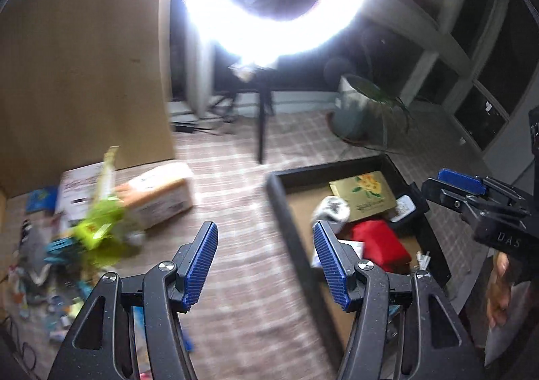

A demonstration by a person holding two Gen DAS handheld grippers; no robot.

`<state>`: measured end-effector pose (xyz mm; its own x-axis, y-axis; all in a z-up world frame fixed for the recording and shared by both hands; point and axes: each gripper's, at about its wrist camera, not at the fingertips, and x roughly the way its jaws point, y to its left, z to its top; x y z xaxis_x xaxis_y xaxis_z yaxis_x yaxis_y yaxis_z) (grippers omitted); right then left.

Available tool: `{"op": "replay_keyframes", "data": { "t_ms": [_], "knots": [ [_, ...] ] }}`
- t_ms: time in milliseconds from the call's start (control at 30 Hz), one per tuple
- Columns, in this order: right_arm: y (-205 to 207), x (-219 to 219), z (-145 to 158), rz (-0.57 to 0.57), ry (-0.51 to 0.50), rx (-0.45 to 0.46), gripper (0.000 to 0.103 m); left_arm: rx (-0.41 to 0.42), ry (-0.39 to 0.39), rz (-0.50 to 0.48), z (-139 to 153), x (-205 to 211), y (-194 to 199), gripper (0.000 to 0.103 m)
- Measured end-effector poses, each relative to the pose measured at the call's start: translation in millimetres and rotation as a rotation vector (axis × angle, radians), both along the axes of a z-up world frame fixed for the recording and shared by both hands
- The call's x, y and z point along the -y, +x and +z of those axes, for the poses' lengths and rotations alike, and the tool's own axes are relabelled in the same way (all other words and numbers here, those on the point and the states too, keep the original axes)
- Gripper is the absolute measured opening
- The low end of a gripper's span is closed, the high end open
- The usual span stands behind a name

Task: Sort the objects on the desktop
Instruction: 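Move both tools back toward the pile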

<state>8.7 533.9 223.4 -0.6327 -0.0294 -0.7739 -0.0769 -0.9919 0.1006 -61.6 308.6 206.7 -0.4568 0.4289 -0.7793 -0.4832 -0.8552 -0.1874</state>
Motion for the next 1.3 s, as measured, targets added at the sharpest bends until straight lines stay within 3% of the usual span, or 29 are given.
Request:
{"op": "replay_keyframes", "data": {
  "t_ms": [267,433,567,767,933,1100,1300],
  "knots": [
    [-26.8,62.3,-23.4,0.141,-0.045,0.059,0.053,0.019,-0.069,0.169,-16.2,112.3,-5.0,0.057],
    [-57.6,108.7,-64.4,0.241,-0.130,0.167,0.053,0.130,-0.048,0.270,-64.1,172.8,-7.3,0.057],
    [-73.3,143.3,-99.3,0.291,-0.149,0.250,0.053,0.208,-0.035,0.297,-102.6,192.9,-4.3,0.055],
    [-84.1,186.1,-139.1,0.372,-0.132,0.328,0.051,0.313,0.025,0.343,-149.3,207.6,2.8,0.055],
    [-91.8,196.5,-160.7,0.377,-0.139,0.368,0.043,0.332,0.042,0.335,-157.7,197.9,1.6,0.055],
    [-113.8,182.6,-151.6,0.322,-0.124,0.323,0.043,0.277,0.071,0.320,-139.9,177.9,-24.5,0.055],
    [-166.0,153.7,-121.6,0.221,-0.181,0.244,0.045,0.229,0.059,0.272,-123.9,141.0,-63.8,0.055]
  ]
}}
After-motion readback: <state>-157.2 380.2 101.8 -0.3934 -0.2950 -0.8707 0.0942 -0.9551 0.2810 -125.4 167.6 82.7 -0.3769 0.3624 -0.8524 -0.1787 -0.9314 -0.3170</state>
